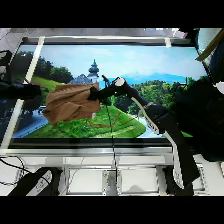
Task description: Fold the clothes and pants, and hang the long-sleeved shirts on hangers.
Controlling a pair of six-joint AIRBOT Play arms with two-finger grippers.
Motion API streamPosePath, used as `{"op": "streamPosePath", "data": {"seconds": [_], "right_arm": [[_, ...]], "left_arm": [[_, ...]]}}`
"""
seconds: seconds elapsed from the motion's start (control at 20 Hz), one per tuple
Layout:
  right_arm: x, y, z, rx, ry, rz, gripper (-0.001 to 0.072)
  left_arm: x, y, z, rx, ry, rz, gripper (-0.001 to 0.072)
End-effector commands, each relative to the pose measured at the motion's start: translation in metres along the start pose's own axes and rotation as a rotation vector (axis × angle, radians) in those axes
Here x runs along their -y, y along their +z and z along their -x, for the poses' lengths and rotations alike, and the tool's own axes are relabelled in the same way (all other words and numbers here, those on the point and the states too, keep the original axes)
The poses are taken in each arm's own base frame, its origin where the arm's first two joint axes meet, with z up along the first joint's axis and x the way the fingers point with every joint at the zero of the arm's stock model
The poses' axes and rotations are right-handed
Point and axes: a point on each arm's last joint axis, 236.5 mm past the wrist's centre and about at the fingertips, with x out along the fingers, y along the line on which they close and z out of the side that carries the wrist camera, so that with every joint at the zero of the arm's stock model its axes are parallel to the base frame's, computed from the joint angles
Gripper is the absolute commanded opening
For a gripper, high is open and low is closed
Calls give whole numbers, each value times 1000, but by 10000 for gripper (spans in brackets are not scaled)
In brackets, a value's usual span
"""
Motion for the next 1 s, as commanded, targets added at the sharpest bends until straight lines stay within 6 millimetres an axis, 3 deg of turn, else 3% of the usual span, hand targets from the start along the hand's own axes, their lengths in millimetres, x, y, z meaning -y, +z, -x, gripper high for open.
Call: {"op": "streamPosePath", "data": {"seconds": [0.0, 0.15, 0.25, 0.4, 0.5, 0.65, 0.8, 0.95], "right_arm": [[16, 28, 62, 44, -78, 44, 32], [27, 69, 169, 192, -193, 96, 32], [29, 89, 260, 323, -243, 101, 31], [42, 87, 396, 492, -346, 70, 31], [64, 60, 486, 577, -472, 18, 31], [100, -17, 594, 623, -660, -132, 32], [128, -104, 663, 636, -772, -312, 32], [153, -169, 705, 688, -820, -472, 32]], "left_arm": [[-1, -3, 0, -11, 3, -1, 8], [-1, -3, 0, -11, 2, -1, 8], [-1, 1, 0, 2, 4, -1, 8], [-3, 9, 0, 38, 10, -1, 8], [-3, 9, 0, 40, 10, 0, 8], [-3, 9, 0, 39, 10, 0, 8], [-2, 10, 0, 40, 6, 37, 8], [-2, 10, 0, 40, 6, 57, 8]]}}
